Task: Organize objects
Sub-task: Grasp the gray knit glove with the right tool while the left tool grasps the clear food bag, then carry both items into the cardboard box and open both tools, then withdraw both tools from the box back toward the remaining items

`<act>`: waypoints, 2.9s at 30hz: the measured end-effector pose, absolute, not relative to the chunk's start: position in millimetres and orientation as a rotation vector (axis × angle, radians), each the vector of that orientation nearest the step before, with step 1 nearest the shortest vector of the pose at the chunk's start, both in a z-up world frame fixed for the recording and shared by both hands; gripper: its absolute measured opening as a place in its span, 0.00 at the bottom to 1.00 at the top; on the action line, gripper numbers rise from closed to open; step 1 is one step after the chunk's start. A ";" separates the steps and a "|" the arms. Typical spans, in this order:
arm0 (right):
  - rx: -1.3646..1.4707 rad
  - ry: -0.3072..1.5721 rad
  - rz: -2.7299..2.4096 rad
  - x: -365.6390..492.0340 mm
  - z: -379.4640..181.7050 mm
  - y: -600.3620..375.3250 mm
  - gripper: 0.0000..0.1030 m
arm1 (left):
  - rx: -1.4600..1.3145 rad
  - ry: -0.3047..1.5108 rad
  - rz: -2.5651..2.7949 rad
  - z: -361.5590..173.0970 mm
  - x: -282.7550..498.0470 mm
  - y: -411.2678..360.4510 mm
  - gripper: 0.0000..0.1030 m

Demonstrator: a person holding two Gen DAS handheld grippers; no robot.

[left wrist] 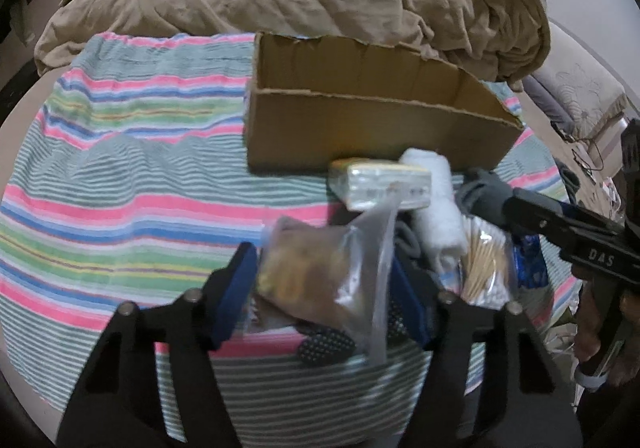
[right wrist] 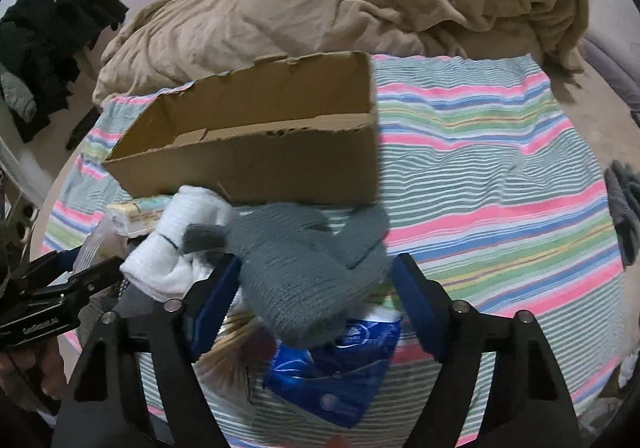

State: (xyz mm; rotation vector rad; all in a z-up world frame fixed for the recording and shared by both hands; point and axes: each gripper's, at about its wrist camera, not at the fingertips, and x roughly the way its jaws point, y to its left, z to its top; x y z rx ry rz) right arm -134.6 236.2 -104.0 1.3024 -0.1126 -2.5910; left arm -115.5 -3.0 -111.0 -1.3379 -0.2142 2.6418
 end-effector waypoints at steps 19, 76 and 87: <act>1.153 -0.137 -2.594 -116.5 -61.5 233.2 0.33 | -1.184 -0.244 2.678 -56.1 -91.0 -15.4 0.55; 1.119 -0.112 -2.687 -229.4 -52.2 213.7 0.65 | -1.168 -0.257 2.638 -50.0 -227.4 12.8 0.76; 1.084 -0.134 -2.718 -186.2 -19.6 219.5 0.79 | -1.103 -0.261 2.701 -10.2 -168.0 1.8 0.82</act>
